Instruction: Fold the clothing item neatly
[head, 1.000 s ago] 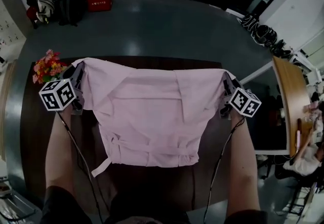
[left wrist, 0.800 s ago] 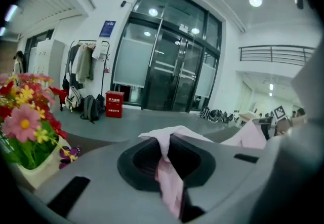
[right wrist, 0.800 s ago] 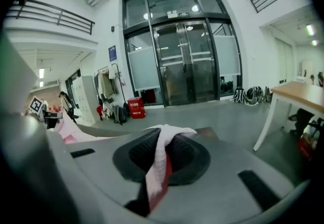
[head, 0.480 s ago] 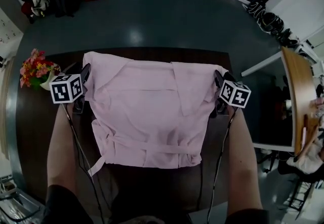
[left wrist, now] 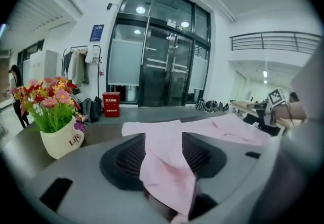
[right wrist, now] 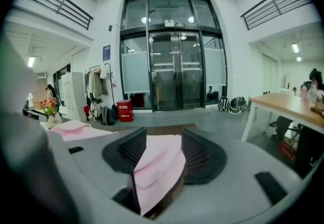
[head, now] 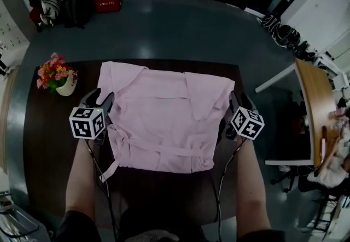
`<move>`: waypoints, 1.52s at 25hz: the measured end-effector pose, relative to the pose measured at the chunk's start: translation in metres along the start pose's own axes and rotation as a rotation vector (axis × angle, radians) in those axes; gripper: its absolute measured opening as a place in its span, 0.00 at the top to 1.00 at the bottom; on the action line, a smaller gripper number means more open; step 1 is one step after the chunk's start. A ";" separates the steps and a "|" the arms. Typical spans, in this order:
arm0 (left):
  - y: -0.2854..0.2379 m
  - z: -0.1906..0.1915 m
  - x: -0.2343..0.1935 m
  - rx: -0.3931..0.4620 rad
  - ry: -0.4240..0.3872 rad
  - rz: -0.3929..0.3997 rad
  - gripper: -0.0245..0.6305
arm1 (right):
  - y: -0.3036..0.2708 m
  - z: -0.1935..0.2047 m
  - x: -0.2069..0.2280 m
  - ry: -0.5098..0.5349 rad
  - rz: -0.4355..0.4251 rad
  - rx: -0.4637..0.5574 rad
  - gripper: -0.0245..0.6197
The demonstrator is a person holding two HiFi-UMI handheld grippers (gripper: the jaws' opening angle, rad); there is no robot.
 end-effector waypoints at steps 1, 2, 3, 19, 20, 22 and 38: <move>0.009 -0.003 0.012 0.013 0.018 0.028 0.63 | 0.013 -0.011 -0.010 0.015 -0.021 0.029 0.65; 0.020 -0.007 0.024 0.035 0.034 0.051 0.63 | 0.027 -0.022 -0.021 0.034 -0.050 0.057 0.65; 0.031 -0.014 0.035 0.068 0.043 0.067 0.63 | 0.042 -0.033 -0.034 0.057 -0.085 0.084 0.65; 0.232 -0.008 0.215 0.266 -0.058 0.220 0.85 | 0.320 -0.038 -0.174 0.162 -0.485 0.291 0.91; 0.248 -0.001 0.231 0.264 -0.057 0.224 0.86 | 0.341 -0.032 -0.172 0.132 -0.499 0.282 0.91; 0.282 0.012 0.263 0.261 -0.064 0.230 0.90 | 0.382 -0.024 -0.163 0.094 -0.518 0.274 0.93; 0.507 0.076 0.454 0.341 -0.119 0.244 0.95 | 0.629 0.006 -0.090 0.045 -0.496 0.325 0.97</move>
Point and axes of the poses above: the fingertips, and each gripper's own axes: y backward along the fingers, x to its right, z out of its underside, the point moved 6 cm from there along y, backward along the fingers, and after that the axes turned 13 degrees about x, right-handed, at the moved point
